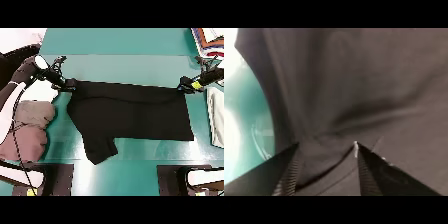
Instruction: Fold the shirts.
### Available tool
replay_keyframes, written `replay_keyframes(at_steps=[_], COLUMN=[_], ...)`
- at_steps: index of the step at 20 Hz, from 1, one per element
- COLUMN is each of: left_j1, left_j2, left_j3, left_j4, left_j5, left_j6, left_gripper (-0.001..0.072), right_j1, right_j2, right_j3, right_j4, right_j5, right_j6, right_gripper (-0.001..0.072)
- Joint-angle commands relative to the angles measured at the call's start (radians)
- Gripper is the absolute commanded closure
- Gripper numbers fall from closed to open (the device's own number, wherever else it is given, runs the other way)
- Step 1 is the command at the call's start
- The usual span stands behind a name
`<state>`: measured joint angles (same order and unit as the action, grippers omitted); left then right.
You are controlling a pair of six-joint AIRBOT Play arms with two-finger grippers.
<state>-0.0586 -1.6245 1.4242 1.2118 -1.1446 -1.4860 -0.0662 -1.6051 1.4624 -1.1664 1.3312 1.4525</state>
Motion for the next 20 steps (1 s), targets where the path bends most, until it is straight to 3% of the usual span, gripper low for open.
replay_keyframes(at_steps=[1, 3, 6, 12, 15, 20], left_j1=[-0.001, -0.001, -0.001, -0.001, -0.045, -0.19], left_j2=[0.057, 0.138, 0.329, 0.673, 0.708, 0.704], left_j3=[-0.02, -0.055, -0.295, -0.858, -0.973, -0.995], left_j4=[-0.009, 0.03, 0.016, -0.206, -0.266, -0.281], left_j5=[-0.052, -0.134, -0.147, -0.087, -0.028, 0.11], left_j6=[-0.006, -0.001, 0.001, 0.003, 0.05, 0.039], left_gripper=[0.0278, 0.0278, 0.0278, 0.0279, 0.0279, 0.0279], right_j1=[-0.028, -0.049, -0.088, -0.106, -0.101, -0.101], right_j2=[0.027, 0.09, 0.252, 0.492, 0.533, 0.571], right_j3=[0.009, -0.006, -0.147, -0.389, -0.421, -0.421], right_j4=[0.102, 0.094, 0.099, 0.102, 0.102, 0.102], right_j5=[0.054, 0.111, 0.114, -0.003, -0.011, -0.01], right_j6=[-0.035, -0.051, -0.059, -0.059, -0.059, -0.059], right_gripper=[0.0373, 0.0373, 0.0373, 0.0373, 0.0373, 0.0374])
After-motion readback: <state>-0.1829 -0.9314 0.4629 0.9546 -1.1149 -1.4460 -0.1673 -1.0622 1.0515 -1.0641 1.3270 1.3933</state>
